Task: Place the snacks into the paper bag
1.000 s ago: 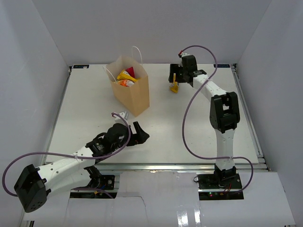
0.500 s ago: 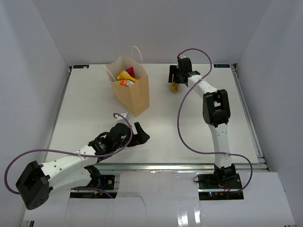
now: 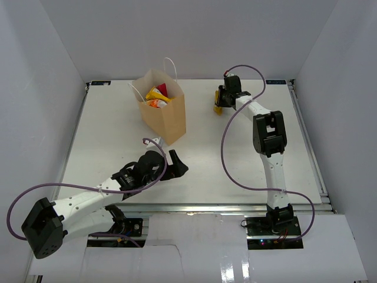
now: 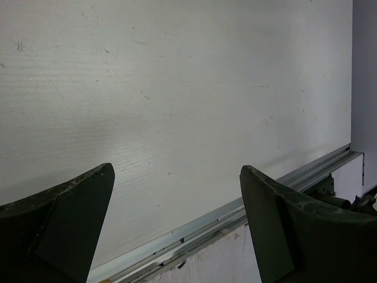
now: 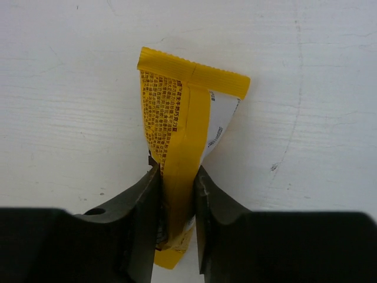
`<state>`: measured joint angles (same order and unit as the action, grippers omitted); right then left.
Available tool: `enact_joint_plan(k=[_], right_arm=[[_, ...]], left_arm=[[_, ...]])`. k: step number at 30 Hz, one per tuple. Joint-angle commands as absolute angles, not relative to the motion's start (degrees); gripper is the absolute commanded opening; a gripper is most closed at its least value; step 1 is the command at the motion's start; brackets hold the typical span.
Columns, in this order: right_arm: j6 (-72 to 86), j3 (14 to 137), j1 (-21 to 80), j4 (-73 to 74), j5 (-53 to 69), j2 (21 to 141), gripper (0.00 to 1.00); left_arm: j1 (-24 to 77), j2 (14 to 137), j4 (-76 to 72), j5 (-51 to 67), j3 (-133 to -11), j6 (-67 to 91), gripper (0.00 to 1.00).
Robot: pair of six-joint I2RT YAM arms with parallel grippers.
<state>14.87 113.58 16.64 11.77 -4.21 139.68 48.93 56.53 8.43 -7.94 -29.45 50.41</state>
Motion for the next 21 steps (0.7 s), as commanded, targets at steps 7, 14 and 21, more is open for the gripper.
enact_joint_plan(k=[7,14,21], right_arm=[[9.2,103.4,13.2,11.0,11.1,128.5,0.18],[-11.1,79.0,11.5,9.9,43.4,104.6,0.08],[-23.7,58.7,14.6,16.2,49.2,84.3,0.08]], left_arm=[[49.0,55.4,2.6,-7.2,-31.9,51.4,0.98],[49.0,55.2,-4.9,-8.2,-32.5,55.4,0.98],[49.0,60.9,-9.1,-8.7,-34.6,65.7,0.98]])
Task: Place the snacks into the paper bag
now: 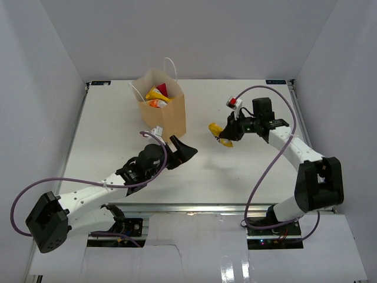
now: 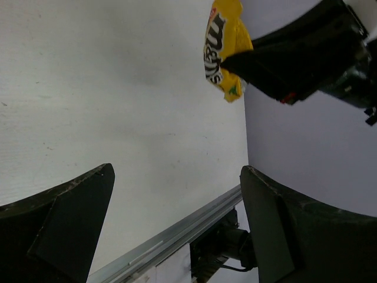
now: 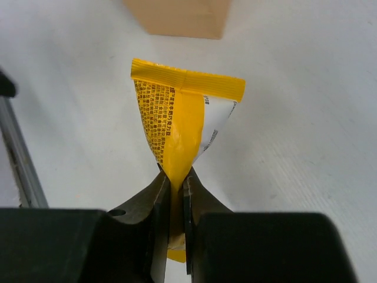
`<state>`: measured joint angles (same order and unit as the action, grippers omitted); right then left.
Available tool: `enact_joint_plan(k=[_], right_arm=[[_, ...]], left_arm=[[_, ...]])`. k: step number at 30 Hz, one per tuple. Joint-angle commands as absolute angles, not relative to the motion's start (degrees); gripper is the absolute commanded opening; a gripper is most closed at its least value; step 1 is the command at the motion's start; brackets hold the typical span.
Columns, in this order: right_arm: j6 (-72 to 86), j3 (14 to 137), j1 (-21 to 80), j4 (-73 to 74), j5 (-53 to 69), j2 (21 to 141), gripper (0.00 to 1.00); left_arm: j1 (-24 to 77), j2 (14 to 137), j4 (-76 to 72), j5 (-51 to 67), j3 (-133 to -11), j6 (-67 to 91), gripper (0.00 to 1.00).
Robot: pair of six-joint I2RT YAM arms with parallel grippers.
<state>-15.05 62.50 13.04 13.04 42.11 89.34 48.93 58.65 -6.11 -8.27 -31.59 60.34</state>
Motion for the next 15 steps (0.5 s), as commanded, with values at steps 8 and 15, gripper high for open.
enact_joint_plan(k=[8,15], right_arm=[[-22.8,49.4,22.4,16.1,46.0,70.8,0.09],[-21.9,50.0,24.0,16.3,46.7,69.4,0.11]], left_arm=[[49.0,72.3,-12.3,-5.4,-40.9,73.6,0.98],[49.0,74.0,-13.4,-3.6,-40.7,75.8,0.94]])
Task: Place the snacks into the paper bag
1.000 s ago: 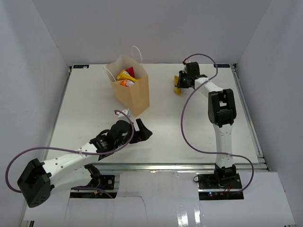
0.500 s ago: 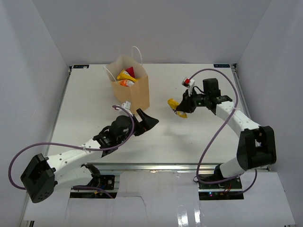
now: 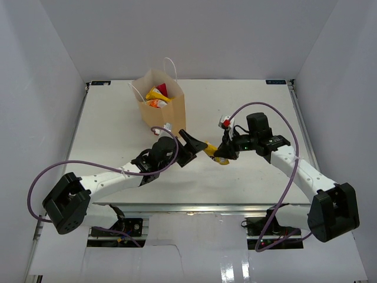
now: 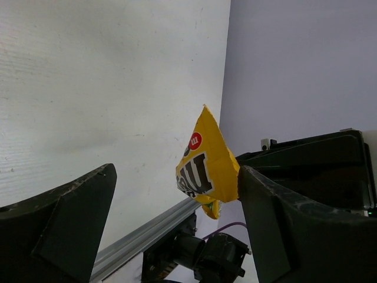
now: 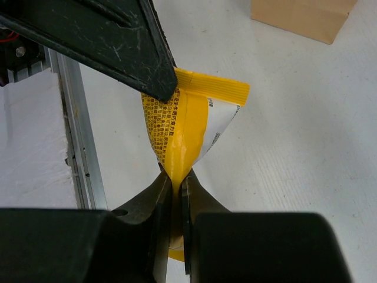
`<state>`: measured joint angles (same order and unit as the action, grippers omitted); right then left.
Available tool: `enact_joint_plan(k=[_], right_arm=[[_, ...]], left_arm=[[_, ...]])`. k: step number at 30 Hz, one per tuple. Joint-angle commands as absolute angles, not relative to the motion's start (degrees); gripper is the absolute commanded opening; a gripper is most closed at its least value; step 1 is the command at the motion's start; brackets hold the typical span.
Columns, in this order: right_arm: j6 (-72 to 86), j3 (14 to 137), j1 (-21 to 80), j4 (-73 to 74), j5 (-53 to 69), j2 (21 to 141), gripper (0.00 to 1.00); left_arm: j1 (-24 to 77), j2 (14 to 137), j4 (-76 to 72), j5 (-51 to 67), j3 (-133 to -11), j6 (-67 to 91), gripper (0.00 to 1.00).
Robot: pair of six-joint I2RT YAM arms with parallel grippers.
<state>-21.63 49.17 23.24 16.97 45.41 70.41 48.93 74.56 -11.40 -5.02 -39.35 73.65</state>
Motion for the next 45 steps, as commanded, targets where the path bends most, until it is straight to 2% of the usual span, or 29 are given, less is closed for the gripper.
enact_joint_plan(k=[1,7,10,11,12,17,18,20,21,22,24,28,35,40,45], right_arm=[[-21.8,50.3,24.9,16.2,46.7,69.6,0.12],[-20.0,52.4,28.3,14.1,47.1,71.9,0.14],[-19.3,52.9,28.7,13.3,46.5,72.9,0.15],[-19.2,53.0,28.7,12.7,46.3,73.2,0.15],[-19.2,53.1,28.7,12.7,46.1,73.4,0.16],[-19.0,53.5,28.7,12.3,46.5,73.9,0.21],[-19.1,53.6,28.7,12.3,46.5,73.9,0.23],[-19.5,53.9,28.7,13.2,46.6,73.6,0.35],[-20.6,54.1,28.7,14.0,46.8,73.4,0.41],[-21.4,54.4,28.7,14.8,47.2,72.9,0.57],[-25.2,55.9,27.9,18.8,49.6,72.3,0.71],[-32.0,60.5,24.0,28.0,54.3,70.4,0.81],[-36.4,62.5,13.0,33.8,56.4,67.9,0.84],[-36.9,57.8,8.7,33.6,56.5,66.8,0.84],[-37.2,55.8,7.2,33.2,55.9,66.1,0.84]], left_arm=[[49.0,74.1,-13.4,-3.3,-40.5,76.0,0.94],[49.1,75.1,-14.3,-2.4,-40.3,76.6,0.86],[49.1,75.6,-14.9,-1.5,-40.5,76.6,0.69],[49.1,75.7,-15.1,-1.1,-40.4,76.6,0.57],[49.1,75.7,-15.1,-0.8,-40.3,76.6,0.49],[49.1,75.1,-15.3,-0.4,-40.1,76.8,0.23],[49.1,75.1,-15.2,-0.4,-40.0,76.7,0.2],[49.1,74.3,-15.1,-0.6,-39.9,75.8,0.13],[49.1,73.9,-15.1,-1.2,-39.9,75.2,0.06],[49.0,72.9,-14.9,-1.8,-39.9,74.5,0.04],[48.7,71.6,-12.1,-4.2,-40.8,72.2,0.01],[46.7,68.6,5.6,-10.6,-47.6,64.6,0.0],[37.5,69.3,17.8,-9.7,-66.2,47.6,0.0],[30.3,77.3,23.4,-9.5,-86.3,39.5,0.0],[23.9,84.6,27.7,-10.7,-98.2,35.2,0.0]])
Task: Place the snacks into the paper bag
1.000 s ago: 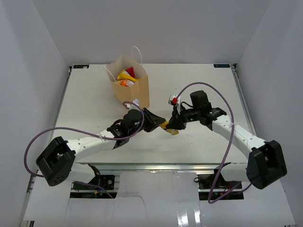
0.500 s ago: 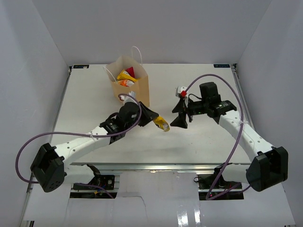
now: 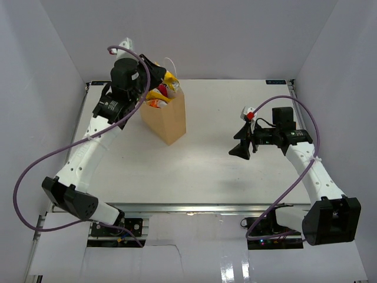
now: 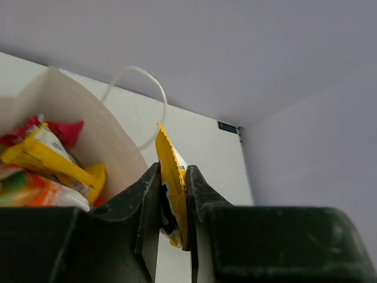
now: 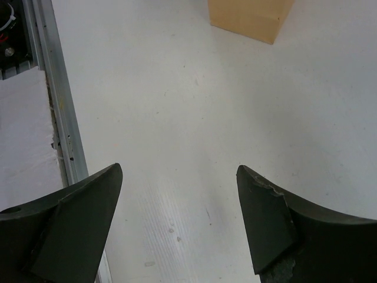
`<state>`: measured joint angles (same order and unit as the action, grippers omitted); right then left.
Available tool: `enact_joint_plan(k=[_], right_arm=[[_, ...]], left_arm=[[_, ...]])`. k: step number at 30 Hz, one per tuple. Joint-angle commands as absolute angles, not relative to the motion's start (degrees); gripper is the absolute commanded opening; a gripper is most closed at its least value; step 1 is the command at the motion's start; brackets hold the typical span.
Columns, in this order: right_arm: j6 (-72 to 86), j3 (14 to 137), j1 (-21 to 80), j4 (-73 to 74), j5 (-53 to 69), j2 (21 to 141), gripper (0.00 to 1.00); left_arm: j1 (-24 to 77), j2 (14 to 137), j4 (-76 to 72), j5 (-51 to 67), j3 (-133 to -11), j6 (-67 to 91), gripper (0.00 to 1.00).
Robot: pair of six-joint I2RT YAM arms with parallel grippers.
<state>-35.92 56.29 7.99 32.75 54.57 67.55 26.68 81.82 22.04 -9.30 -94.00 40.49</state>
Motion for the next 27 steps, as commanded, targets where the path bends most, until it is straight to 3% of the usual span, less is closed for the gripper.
enact_joint_plan(k=[1,5,7,9,10,11,12,13,14,15,18,23,27], right_arm=[[-37.1,55.5,7.0,33.2,55.8,66.1,0.84],[-37.3,55.5,6.0,33.3,55.1,66.0,0.84],[-37.1,55.5,5.7,33.4,54.5,66.1,0.84],[-36.3,55.7,5.4,33.2,53.2,66.3,0.85],[-35.9,55.9,5.3,33.2,52.4,66.3,0.86],[-35.3,56.5,5.0,33.2,50.0,66.3,0.89],[-34.6,56.9,4.8,33.2,48.6,66.2,0.9],[-33.8,57.1,4.7,33.1,47.4,66.0,0.91],[-33.4,57.4,4.1,33.0,44.6,65.7,0.97],[-32.3,57.8,3.9,32.5,42.7,65.5,0.9],[-29.0,58.5,2.7,30.3,34.9,64.7,0.9],[-21.1,59.0,1.1,25.7,17.9,62.8,0.9],[-17.7,59.9,0.7,25.4,9.5,61.5,0.9]], left_arm=[[23.4,86.6,28.1,-11.1,-100.5,33.9,0.0],[22.4,91.4,30.0,-13.3,-105.5,30.4,0.03],[22.2,92.8,30.9,-13.4,-107.0,29.4,0.16],[22.2,94.1,31.6,-12.3,-109.1,28.2,0.42],[22.2,94.3,31.7,-11.2,-109.7,27.4,0.68],[22.2,94.0,31.6,-9.9,-110.0,26.6,0.83],[22.2,93.4,31.3,-8.7,-110.4,25.2,0.94],[22.2,92.9,30.4,-6.3,-110.4,24.4,0.98],[22.2,91.3,29.8,-5.0,-110.2,23.6,0.98],[22.2,90.2,28.7,-3.8,-109.3,22.5,0.98],[22.2,83.6,26.5,2.3,-105.4,21.2,0.98],[22.2,65.3,17.2,14.0,-80.8,18.9,0.98],[22.3,47.9,13.3,16.5,-62.0,18.7,0.98]])
